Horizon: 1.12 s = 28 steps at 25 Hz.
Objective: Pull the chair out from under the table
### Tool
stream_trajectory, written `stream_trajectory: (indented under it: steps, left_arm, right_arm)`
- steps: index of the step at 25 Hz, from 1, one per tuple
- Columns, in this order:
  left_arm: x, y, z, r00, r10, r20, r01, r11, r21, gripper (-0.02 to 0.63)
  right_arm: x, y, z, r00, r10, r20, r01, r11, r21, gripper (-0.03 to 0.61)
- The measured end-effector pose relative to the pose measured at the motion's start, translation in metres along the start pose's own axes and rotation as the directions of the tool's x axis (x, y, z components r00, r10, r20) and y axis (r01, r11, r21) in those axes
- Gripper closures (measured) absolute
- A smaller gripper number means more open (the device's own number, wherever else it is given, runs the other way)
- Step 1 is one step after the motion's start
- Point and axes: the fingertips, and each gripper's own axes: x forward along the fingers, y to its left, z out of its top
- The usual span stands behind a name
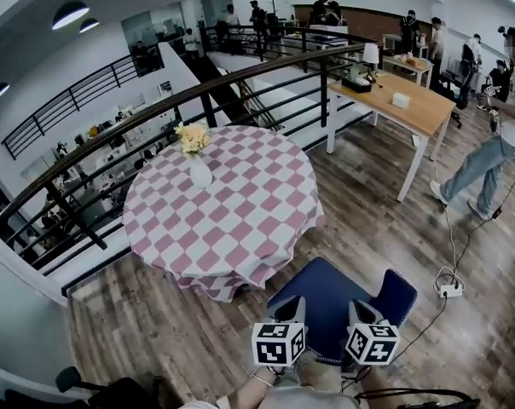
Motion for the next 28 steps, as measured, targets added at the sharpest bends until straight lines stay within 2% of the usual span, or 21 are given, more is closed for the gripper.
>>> stream_trajectory:
  steps: [14, 20, 28]
  left_arm:
    - [-0.02, 0.059, 0.006, 0.991, 0.129, 0.033, -0.126, 0.99, -0.066, 0.611]
    - [-0.022, 0.071, 0.01, 0.987, 0.148, 0.061, -0.143, 0.986, -0.088, 0.611]
    - [-0.024, 0.079, 0.008, 0.984, 0.167, 0.061, -0.16, 0.982, -0.104, 0.611]
  right_arm:
    - [0.042, 0.051, 0.01, 0.991, 0.132, -0.034, -0.133, 0.991, -0.025, 0.561]
    - [0.05, 0.059, 0.011, 0.986, 0.159, -0.042, -0.161, 0.986, -0.037, 0.561]
    - [0.053, 0.068, 0.009, 0.98, 0.191, -0.058, -0.194, 0.98, -0.048, 0.561]
